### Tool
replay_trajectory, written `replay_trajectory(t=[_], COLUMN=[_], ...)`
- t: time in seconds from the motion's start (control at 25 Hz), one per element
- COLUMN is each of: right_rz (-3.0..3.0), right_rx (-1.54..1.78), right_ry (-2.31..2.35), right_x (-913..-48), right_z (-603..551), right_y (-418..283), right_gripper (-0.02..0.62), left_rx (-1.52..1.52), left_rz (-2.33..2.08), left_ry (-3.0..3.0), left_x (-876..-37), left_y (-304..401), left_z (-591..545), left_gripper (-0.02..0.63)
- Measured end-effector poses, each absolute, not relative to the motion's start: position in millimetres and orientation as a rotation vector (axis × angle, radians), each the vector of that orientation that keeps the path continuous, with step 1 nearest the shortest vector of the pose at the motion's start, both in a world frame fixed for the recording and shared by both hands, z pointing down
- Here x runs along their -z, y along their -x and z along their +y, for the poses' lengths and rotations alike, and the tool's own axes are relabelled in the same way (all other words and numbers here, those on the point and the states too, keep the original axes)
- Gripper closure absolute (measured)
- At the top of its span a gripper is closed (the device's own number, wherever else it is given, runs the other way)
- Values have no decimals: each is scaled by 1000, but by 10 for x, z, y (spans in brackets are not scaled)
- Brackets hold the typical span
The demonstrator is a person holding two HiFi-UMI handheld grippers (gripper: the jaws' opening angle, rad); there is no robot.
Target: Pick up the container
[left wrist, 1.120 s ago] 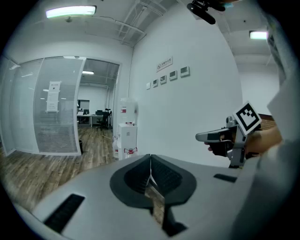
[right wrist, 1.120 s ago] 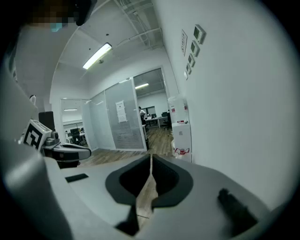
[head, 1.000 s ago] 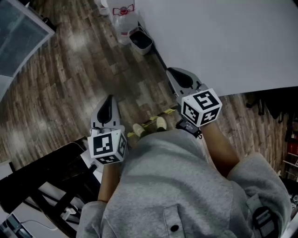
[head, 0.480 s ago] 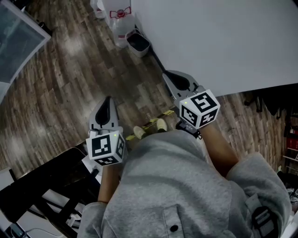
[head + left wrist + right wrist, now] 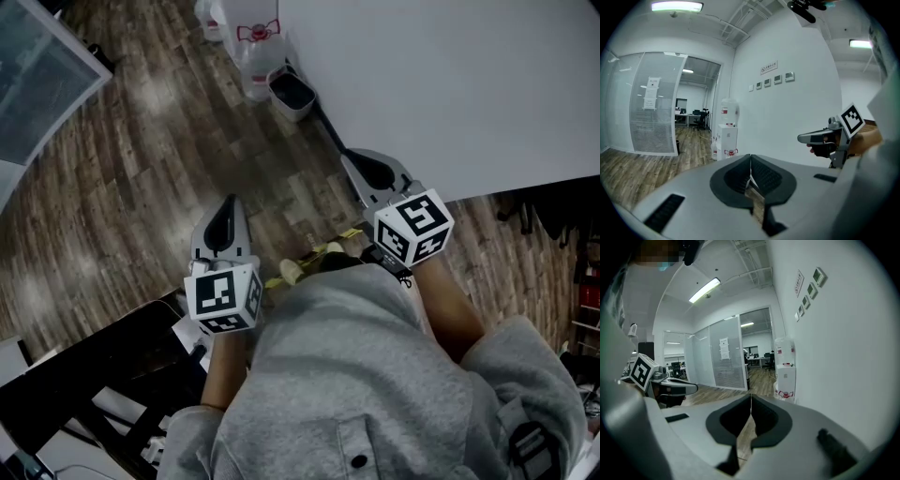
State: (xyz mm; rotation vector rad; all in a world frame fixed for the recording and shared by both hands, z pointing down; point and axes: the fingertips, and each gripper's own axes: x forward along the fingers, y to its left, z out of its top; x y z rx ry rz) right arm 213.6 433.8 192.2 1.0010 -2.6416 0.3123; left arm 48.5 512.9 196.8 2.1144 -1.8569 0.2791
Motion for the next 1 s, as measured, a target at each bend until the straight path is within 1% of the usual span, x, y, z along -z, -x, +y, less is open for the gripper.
replay_trajectory(t=[0.52,1.0], right_rz=[-2644,-2624], right_rx=[-279,-234], right_ry=[-1008,-984], right_x=[-2033,-2180], right_z=[4030,2887], right_y=[-1902,-1758], right_gripper=[568,568], left_rx=[-297,-331], left_rz=[-1850,-1846], left_ry=[-2140,-2124], left_x=[-2036,-2150], left_y=[-279,-94], left_z=[4835,3690], left_gripper=[591,591])
